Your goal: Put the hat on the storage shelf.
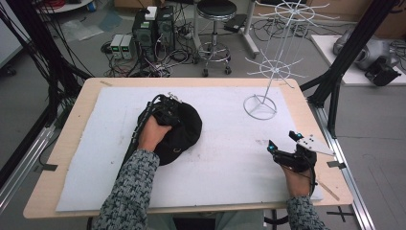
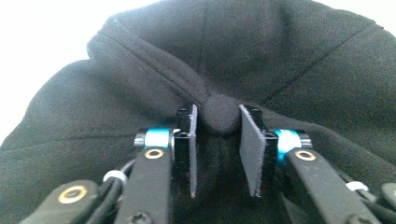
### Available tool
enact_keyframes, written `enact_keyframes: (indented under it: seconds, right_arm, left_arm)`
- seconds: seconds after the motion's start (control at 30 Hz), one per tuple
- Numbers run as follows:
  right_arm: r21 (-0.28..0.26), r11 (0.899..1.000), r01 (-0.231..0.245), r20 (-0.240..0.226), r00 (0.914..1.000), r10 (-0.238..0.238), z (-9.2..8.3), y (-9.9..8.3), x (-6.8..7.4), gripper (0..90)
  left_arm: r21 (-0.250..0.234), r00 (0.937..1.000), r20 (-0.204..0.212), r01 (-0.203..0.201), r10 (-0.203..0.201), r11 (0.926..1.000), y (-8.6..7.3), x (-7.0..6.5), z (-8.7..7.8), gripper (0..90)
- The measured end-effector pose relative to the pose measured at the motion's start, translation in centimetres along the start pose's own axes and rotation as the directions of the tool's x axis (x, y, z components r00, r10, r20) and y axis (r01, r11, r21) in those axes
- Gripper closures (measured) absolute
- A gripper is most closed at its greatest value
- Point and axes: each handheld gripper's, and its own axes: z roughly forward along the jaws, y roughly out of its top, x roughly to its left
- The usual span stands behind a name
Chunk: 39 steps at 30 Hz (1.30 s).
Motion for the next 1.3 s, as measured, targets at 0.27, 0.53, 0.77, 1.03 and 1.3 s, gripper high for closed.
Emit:
enact_keyframes:
  seconds: [0.27, 0.53, 0.77, 1.03, 1.3]
  right_arm:
    - [0.001, 1.0, -0.008, 0.001, 1.0, 0.008, 0.0, 0.0, -0.1, 10.1]
    - [0.001, 1.0, -0.011, 0.002, 0.9999, 0.01, 0.0, -0.1, -0.1, 10.1]
    - [0.001, 1.0, -0.009, 0.0, 1.0, 0.009, 0.1, -0.1, -0.1, 10.1]
    - [0.004, 1.0, -0.012, -0.01, 0.9999, 0.012, 0.1, -0.1, -0.1, 10.1]
    - [0.002, 1.0, 0.005, -0.011, 0.9999, -0.005, 0.3, -0.1, 0.0, 10.1]
  left_arm:
    - [-0.067, 0.9999, -0.001, -0.015, 0.015, 0.9976, -0.1, -0.1, -1.2, 71.6]
    - [-0.237, 0.9996, -0.027, -0.017, 0.011, 0.9714, -0.1, -0.3, -4.2, 71.9]
    - [-0.342, 1.0, -0.006, -0.004, 0.002, 0.9399, -0.1, -0.2, -6.4, 72.1]
    - [-0.439, 0.9995, 0.028, 0.022, -0.011, 0.898, -0.1, 0.1, -8.6, 72.1]
    - [-0.503, 0.9991, 0.041, 0.028, -0.008, 0.8639, 0.0, 0.9, -10.9, 72.1]
